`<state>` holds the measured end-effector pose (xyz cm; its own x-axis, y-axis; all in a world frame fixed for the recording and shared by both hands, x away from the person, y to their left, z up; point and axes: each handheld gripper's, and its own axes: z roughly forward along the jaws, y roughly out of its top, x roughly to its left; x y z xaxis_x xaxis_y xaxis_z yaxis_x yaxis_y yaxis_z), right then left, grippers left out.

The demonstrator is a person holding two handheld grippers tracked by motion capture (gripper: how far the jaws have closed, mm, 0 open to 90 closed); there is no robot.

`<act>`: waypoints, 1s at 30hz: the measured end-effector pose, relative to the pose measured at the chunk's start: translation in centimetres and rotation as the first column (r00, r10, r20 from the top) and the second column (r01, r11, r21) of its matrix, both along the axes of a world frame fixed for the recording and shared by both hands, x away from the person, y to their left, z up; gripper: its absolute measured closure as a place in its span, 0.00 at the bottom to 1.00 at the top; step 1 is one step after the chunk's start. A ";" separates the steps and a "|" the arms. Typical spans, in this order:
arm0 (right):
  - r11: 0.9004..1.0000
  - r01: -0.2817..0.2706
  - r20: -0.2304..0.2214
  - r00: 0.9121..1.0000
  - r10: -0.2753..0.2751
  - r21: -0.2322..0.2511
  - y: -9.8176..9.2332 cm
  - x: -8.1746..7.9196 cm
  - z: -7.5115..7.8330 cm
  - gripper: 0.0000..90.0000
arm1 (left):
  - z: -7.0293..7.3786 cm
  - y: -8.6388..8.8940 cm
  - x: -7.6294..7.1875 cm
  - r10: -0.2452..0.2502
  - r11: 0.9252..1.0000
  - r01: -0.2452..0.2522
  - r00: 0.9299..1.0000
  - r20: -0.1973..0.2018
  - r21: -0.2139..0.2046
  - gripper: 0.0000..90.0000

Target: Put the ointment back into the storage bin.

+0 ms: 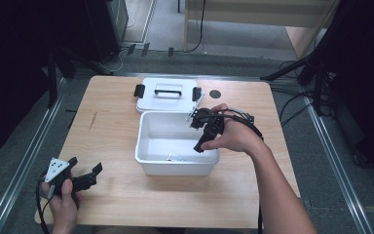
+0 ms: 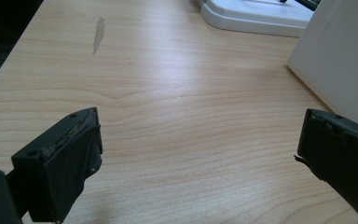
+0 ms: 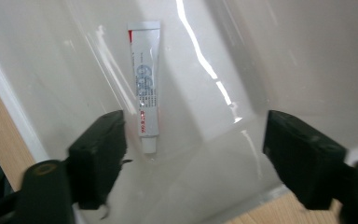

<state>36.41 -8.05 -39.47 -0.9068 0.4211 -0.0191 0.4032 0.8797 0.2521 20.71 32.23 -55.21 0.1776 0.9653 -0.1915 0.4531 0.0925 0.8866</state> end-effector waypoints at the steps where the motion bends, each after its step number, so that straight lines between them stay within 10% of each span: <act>1: 1.000 0.007 0.005 1.000 -0.007 0.005 -0.2 0.0 0.2 0.17 | 0.0 0.0 0.0 0.000 1.000 0.000 1.000 0.001 -0.002 0.01; 8: 0.996 0.078 0.031 0.996 -0.079 0.032 -1.8 -0.2 1.5 0.00 | 0.0 0.0 0.0 0.002 1.000 -0.002 1.000 0.001 -0.002 0.01; 17: 0.965 0.217 0.099 0.967 -0.233 0.149 -4.7 -0.3 3.0 0.00 | 0.0 0.0 0.0 -0.001 1.000 0.001 1.000 0.000 -0.001 0.01; 30: 0.917 0.320 0.109 0.929 -0.353 0.240 -9.1 -0.6 1.3 0.00 | 0.0 0.0 0.0 0.000 1.000 0.000 1.000 0.000 0.002 0.01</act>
